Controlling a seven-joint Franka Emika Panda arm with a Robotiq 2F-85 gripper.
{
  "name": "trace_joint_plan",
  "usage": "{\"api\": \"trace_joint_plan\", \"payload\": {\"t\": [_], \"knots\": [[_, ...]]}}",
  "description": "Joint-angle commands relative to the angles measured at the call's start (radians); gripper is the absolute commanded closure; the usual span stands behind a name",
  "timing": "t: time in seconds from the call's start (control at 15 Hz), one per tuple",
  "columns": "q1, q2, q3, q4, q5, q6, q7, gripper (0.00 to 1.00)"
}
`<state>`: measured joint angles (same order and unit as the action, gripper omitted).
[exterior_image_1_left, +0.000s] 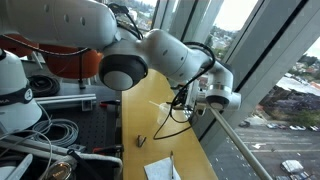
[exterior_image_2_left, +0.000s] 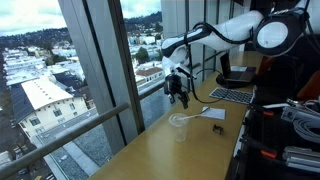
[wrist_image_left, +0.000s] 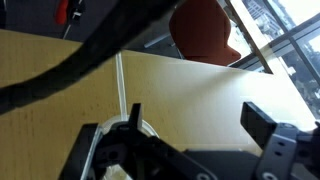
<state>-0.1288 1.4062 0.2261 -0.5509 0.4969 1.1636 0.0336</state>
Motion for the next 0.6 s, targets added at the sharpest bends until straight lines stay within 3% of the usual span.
{"api": "trace_joint_plan", "payload": {"t": [0.0,0.27,0.53], "knots": [[0.056,-0.118,-0.033,-0.006,-0.095,-0.107,-0.045,0.00],[0.113,-0.205,-0.046,-0.018,-0.208,-0.172,-0.173,0.00],[0.133,-0.252,-0.077,-0.035,-0.364,-0.182,-0.413,0.00]]}}
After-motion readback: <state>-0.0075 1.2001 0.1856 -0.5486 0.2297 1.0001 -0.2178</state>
